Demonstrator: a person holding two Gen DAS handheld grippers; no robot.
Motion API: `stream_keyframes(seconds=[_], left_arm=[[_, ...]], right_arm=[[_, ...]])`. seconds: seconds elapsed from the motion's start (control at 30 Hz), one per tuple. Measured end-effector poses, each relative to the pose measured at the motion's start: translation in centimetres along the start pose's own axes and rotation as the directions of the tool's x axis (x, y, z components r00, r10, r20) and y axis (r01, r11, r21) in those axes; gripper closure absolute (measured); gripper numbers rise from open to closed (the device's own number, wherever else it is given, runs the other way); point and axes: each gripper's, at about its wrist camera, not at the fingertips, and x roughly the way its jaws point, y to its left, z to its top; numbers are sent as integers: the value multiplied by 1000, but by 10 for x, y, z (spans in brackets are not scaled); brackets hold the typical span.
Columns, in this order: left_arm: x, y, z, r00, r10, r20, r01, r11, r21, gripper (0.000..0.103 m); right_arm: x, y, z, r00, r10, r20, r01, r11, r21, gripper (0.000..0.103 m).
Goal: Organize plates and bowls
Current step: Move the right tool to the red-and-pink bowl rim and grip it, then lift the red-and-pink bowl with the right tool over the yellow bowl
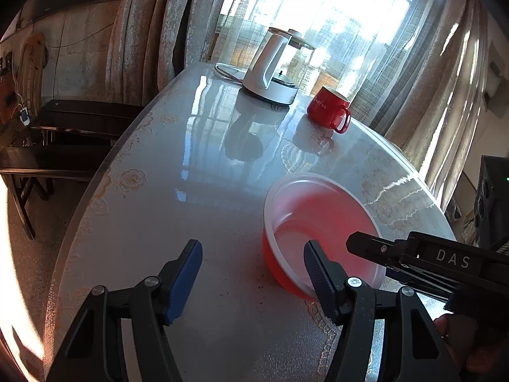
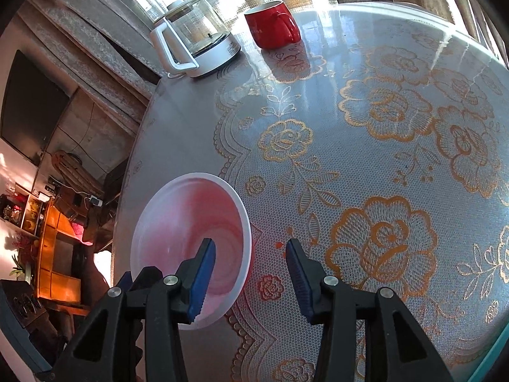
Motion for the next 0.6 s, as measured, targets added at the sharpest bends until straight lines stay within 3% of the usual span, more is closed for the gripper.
stream_keyframes(seconds=[0.17,0.4,0.6], left_arm=[[5,-5,-1,1000,-20,-16,20,1000,15,44],[11,-12,-5,998,-39,-48,41,998,51,66],[10,-19,-8,997,-56,-51,61,994,89,83]], right_arm=[[5,-1,0,1000,4,-9,-4,1000,4,56],[6,0,-5,999,39,-8,-39,999,-19,85],[-1,-2,-9,999,46,-1,-46,999,-19,91]])
